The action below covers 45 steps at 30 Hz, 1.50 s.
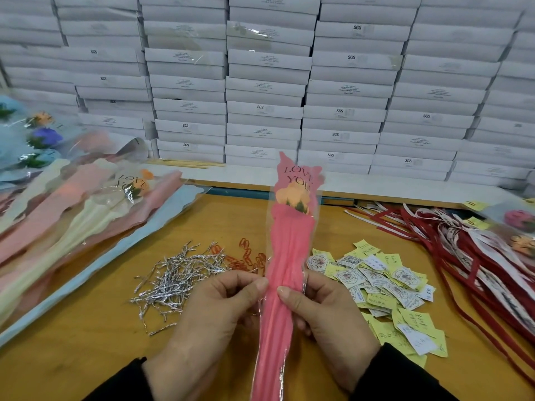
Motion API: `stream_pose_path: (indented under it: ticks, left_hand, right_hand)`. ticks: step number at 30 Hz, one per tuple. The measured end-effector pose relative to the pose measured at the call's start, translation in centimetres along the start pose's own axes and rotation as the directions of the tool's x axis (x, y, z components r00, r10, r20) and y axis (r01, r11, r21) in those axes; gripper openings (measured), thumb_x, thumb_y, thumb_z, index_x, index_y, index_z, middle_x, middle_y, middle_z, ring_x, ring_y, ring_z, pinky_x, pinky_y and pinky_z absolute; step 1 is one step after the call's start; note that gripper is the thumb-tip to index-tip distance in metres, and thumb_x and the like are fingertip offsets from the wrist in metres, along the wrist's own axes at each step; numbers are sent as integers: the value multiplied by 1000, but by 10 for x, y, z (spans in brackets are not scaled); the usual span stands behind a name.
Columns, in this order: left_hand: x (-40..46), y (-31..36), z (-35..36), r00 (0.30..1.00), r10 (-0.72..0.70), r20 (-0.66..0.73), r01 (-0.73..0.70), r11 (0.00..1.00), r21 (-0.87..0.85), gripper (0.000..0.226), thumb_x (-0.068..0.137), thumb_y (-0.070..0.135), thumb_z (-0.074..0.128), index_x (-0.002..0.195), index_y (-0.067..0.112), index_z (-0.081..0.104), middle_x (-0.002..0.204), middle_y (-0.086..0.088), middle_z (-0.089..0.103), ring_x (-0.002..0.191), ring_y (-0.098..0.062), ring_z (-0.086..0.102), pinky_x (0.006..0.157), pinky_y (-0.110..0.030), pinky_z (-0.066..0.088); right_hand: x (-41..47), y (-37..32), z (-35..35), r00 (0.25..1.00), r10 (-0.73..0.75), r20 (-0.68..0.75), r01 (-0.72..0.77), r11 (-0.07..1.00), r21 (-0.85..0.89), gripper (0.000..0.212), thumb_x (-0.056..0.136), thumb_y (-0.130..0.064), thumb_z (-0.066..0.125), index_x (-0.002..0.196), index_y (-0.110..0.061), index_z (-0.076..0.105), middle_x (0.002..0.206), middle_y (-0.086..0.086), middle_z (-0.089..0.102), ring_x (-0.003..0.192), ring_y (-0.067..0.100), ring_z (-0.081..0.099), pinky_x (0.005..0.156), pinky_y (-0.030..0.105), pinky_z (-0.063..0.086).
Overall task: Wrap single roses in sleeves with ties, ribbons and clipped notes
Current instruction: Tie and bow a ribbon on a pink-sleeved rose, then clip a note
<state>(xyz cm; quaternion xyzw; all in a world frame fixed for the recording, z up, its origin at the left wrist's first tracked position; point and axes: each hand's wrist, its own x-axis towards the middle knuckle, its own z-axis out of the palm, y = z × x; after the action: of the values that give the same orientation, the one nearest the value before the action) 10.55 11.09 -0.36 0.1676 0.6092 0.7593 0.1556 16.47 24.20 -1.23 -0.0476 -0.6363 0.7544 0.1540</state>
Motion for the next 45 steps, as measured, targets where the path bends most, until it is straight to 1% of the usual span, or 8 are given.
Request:
stream_pose_path:
  ticks: [11,16,22,26,33,36,39,45]
  left_hand:
    - [2,-3,0,1000,-14,17,14,1000,3,7,61,13,69,65,8,71,68,-19,65,54,-22,59,47,-26,50]
    - [2,-4,1,998,-54,32,55,998,-25,12,60,11,68,69,7,74,78,-23,69,61,-27,63,60,-35,55]
    - [2,1,1,982,-152,115,164,981,-105,10,63,4,64,66,0,73,70,-22,68,52,-24,65,49,-27,55]
    - [0,2,-1,977,-167,133,180,979,-95,16,65,3,64,80,-3,67,76,-29,67,55,-32,67,51,-32,58]
    - [0,2,1,987,-142,72,145,989,-29,12,81,-5,57,90,-9,63,80,-30,66,61,-30,62,65,-39,54]
    - [0,4,-1,987,-140,78,143,989,-28,8,81,-5,57,81,-4,65,72,-20,65,57,-22,61,57,-31,55]
    - [-1,5,-1,987,-135,91,139,990,-36,9,81,-6,56,79,-2,65,70,-18,67,54,-20,62,53,-27,55]
    - [-2,5,0,984,-121,130,124,992,-21,10,76,-2,59,84,-4,65,74,-21,65,62,-25,60,62,-33,51]
  right_hand:
    - [-3,1,3,999,-28,33,28,1000,-11,10,82,-1,63,87,-5,70,58,-3,60,42,3,45,44,14,40]
    - [-3,0,4,998,-60,33,62,996,-62,12,84,1,62,87,-7,70,58,-5,61,43,1,48,45,13,40]
    - [-4,-2,6,995,-97,35,100,992,-78,11,83,2,62,86,-5,68,53,-9,59,43,0,50,46,12,41]
    - [-6,-2,7,995,-82,59,87,993,-80,10,82,1,62,86,-6,67,50,-10,58,42,-1,49,47,13,42]
    - [-6,0,5,999,-36,-32,33,995,-90,12,79,-10,69,84,-3,60,49,-8,55,40,2,46,42,13,38]
    - [-4,1,1,997,-42,-66,35,993,-110,13,86,-16,62,75,-9,63,43,-4,48,38,4,40,42,13,35]
    - [-4,2,-1,999,-15,-52,11,996,-94,15,86,-14,62,71,-14,65,45,-1,50,39,6,42,42,14,35]
    - [-4,4,-2,1000,-4,14,4,1000,-1,11,84,-8,62,74,-10,64,51,3,56,44,9,49,46,17,41]
